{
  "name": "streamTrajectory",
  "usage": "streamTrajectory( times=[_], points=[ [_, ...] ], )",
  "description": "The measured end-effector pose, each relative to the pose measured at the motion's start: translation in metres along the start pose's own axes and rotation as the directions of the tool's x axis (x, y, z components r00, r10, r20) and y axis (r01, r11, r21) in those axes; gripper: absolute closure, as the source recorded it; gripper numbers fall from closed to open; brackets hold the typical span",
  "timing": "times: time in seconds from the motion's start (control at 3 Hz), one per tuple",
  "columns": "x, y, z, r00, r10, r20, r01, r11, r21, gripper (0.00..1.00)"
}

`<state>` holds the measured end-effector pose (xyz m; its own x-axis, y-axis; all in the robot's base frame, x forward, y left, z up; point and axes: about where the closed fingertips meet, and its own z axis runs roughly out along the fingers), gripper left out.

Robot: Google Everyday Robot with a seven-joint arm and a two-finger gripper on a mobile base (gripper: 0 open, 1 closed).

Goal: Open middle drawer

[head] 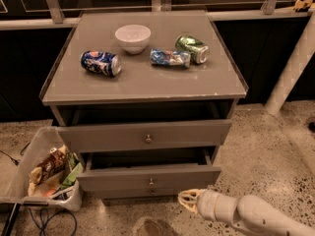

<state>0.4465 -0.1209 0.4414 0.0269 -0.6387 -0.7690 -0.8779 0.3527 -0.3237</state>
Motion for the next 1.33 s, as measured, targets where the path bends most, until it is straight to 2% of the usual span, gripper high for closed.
streamTrajectory(
  times=[0.33, 0.67, 1.0, 1.33],
  points=[
    [0.016, -0.056, 0.022, 0.998, -0.02, -0.055, 0.021, 0.9995, 0.024, 0.36],
    [0.007, -0.078, 0.037, 0.997, -0.05, -0.054, 0.051, 0.9983, 0.026, 0.12],
    [0.008, -0.075, 0.037, 0.997, -0.048, -0.054, 0.049, 0.9985, 0.023, 0.0],
    [0.006, -0.075, 0.037, 0.997, -0.053, -0.054, 0.055, 0.9982, 0.023, 0.0]
  ],
)
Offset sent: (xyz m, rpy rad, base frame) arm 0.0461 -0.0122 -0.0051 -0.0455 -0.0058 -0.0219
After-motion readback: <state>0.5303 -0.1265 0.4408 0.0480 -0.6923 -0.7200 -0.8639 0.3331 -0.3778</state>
